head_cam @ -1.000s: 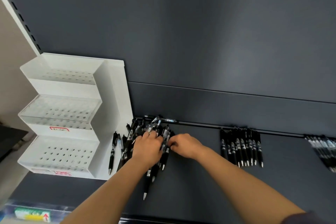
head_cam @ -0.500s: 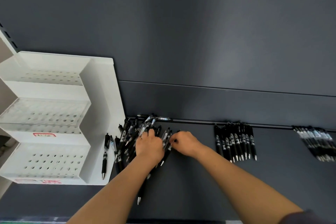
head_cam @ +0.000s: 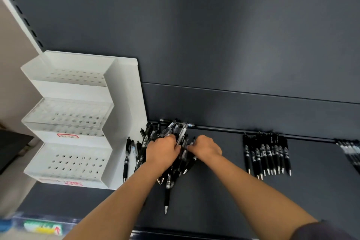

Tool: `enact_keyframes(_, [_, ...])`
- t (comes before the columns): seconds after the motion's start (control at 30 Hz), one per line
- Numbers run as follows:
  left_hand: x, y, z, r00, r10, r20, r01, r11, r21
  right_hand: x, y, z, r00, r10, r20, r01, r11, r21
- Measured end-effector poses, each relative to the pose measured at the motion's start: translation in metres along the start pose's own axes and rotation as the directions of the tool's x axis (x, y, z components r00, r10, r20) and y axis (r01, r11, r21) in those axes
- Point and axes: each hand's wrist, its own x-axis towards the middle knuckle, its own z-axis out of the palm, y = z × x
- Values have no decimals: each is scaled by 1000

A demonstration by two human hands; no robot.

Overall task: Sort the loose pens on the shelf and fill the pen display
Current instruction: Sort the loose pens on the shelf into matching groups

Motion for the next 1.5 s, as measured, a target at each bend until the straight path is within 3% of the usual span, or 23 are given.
enact_keyframes(0.13, [-5, -9, -3, 1000, 1, -10, -1, 997, -71, 0, -10, 4, 996, 62, -60, -64, 997, -32])
enact_keyframes(0.27, [-3, -16, -1, 1000, -14, -12, 12, 991, -130, 1, -16, 4, 993, 110, -40, -108, 993, 51])
enact_keyframes(0.63, [0, -10, 1, 1000, -4, 6, 5, 992, -128, 4, -16, 4, 996, 74, -48, -75, 997, -15])
enact_keyframes(0.73, [0, -9, -1, 1000, -12, -14, 10, 991, -135, 5, -16, -1, 996, 79, -31, -76, 994, 84])
enact_keyframes(0.83, [4, -5, -2, 999, -25, -35, 19, 987, -160, 6, -12, -8, 1000, -4, 1, 3, 972, 236])
enact_keyframes(0.97, [16, 20, 1, 997, -2, -75, -15, 974, -225, 6, 6, -25, 994, -71, -83, 103, 869, 484])
enact_keyframes(1.17, [29, 93, 13, 991, 122, -59, -133, 953, -272, -3, 74, -72, 973, -3, -232, 146, 784, 603])
enact_keyframes(1.5, [20, 285, 74, 960, 276, 39, -252, 921, -295, -19, 278, -144, 938, 118, -327, 43, 894, 447])
